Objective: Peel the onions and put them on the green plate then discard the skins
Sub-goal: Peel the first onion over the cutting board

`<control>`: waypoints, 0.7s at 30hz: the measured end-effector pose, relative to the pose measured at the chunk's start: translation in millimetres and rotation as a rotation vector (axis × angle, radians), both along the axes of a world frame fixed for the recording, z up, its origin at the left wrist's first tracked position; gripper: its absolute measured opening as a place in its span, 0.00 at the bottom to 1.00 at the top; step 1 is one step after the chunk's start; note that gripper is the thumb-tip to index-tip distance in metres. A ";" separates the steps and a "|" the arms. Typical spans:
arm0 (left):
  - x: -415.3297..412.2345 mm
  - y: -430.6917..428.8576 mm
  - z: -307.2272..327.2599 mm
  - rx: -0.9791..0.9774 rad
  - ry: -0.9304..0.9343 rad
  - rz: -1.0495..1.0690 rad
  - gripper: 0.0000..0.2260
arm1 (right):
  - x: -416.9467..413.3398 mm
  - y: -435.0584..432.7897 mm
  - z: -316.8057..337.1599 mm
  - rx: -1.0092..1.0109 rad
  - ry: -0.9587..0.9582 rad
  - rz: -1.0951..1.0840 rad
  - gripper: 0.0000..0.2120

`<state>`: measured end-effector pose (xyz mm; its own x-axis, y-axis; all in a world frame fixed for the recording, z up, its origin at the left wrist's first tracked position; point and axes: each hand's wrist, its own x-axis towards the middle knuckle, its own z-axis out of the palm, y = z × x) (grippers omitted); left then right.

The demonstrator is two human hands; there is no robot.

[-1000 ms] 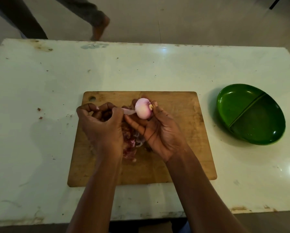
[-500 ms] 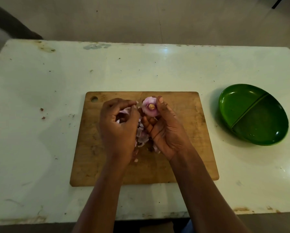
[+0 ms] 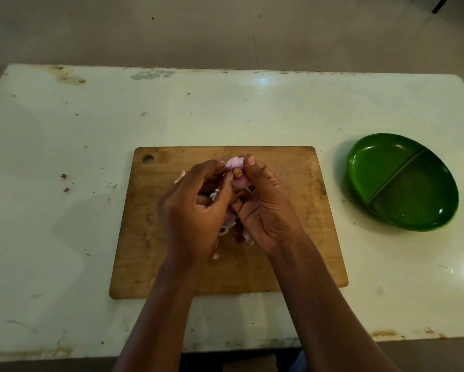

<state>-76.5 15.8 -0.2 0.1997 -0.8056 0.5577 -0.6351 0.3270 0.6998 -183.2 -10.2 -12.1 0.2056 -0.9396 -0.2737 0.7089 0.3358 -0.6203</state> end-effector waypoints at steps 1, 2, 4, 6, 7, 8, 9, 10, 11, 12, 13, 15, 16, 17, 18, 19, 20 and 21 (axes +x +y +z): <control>-0.3 0.0 0.1 -0.005 -0.002 0.003 0.10 | 0.0 0.0 -0.3 -0.003 0.004 0.000 0.14; -0.6 0.1 0.3 -0.006 0.004 0.009 0.10 | 0.2 -0.2 -0.7 -0.006 0.002 -0.001 0.15; -1.3 -0.2 1.0 -0.004 0.020 0.022 0.10 | 0.6 -0.3 -0.3 -0.010 -0.006 -0.002 0.15; -1.9 -0.4 0.6 -0.004 0.015 0.038 0.09 | 0.6 -0.1 1.2 -0.011 -0.003 0.003 0.13; -2.1 -0.5 -0.1 -0.002 0.012 0.045 0.09 | 0.4 0.3 1.8 -0.014 0.002 0.007 0.13; -2.4 -0.4 -0.5 0.001 0.011 0.053 0.09 | 0.4 0.5 2.1 -0.018 0.008 0.009 0.13; -2.6 -0.6 -0.7 0.006 0.014 0.061 0.09 | 0.7 0.7 2.3 -0.020 0.013 0.010 0.13; -2.7 -0.6 -0.7 0.013 0.020 0.072 0.10 | 1.2 0.9 2.8 -0.019 0.018 0.008 0.14; -3.1 -0.8 -0.6 0.023 0.030 0.088 0.11 | 1.6 1.1 3.4 -0.016 0.024 0.008 0.15; -3.1 -0.7 -0.6 0.034 0.041 0.107 0.12 | 2.2 1.5 3.7 -0.013 0.029 0.009 0.16; -3.1 -1.2 -0.7 0.042 0.052 0.122 0.13 | 2.5 1.8 4.0 -0.010 0.033 0.013 0.18; -3.4 -1.6 -1.2 0.050 0.062 0.138 0.15 | 2.9 2.3 4.7 0.001 0.042 0.025 0.21; -3.5 -1.8 -1.3 0.054 0.064 0.141 0.16 | 3.0 2.6 5.2 0.011 0.046 0.032 0.23; -3.5 -1.9 -1.3 0.058 0.064 0.145 0.16 | 3.2 2.7 5.3 0.022 0.049 0.037 0.25; -3.3 -2.0 -1.3 0.063 0.063 0.150 0.16 | 3.5 2.8 5.3 0.031 0.047 0.041 0.26; -3.1 -2.1 -1.4 0.068 0.062 0.155 0.16 | 3.9 2.9 5.3 0.037 0.044 0.046 0.27; -3.1 -2.0 -1.5 0.071 0.063 0.160 0.16 | 4.2 3.1 5.4 0.039 0.041 0.050 0.27; -3.2 -2.0 -1.6 0.077 0.066 0.164 0.15 | 4.3 3.1 5.6 0.038 0.039 0.056 0.27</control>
